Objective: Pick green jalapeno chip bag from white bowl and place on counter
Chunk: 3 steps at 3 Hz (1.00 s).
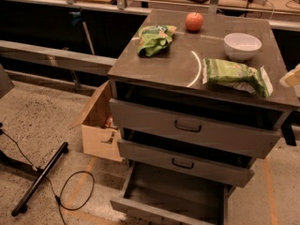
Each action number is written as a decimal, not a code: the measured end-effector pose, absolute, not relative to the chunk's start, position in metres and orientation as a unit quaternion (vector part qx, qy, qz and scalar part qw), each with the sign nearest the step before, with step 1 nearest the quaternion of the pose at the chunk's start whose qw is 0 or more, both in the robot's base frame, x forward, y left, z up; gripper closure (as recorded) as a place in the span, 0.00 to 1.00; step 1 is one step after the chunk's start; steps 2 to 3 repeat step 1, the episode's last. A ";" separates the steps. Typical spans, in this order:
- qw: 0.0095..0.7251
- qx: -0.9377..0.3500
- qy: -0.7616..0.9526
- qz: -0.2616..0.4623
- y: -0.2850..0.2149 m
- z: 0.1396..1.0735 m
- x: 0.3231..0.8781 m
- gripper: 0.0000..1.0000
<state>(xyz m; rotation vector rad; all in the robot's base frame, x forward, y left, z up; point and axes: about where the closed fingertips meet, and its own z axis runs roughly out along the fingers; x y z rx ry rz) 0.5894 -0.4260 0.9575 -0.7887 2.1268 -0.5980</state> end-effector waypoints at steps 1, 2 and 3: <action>0.385 -0.302 0.839 -0.239 -0.431 0.958 0.588 0.00; 0.385 -0.302 0.839 -0.239 -0.431 0.958 0.588 0.00; 0.385 -0.302 0.839 -0.239 -0.431 0.958 0.588 0.00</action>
Offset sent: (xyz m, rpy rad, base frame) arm 0.0000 0.0000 0.0000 0.0000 0.0000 0.0000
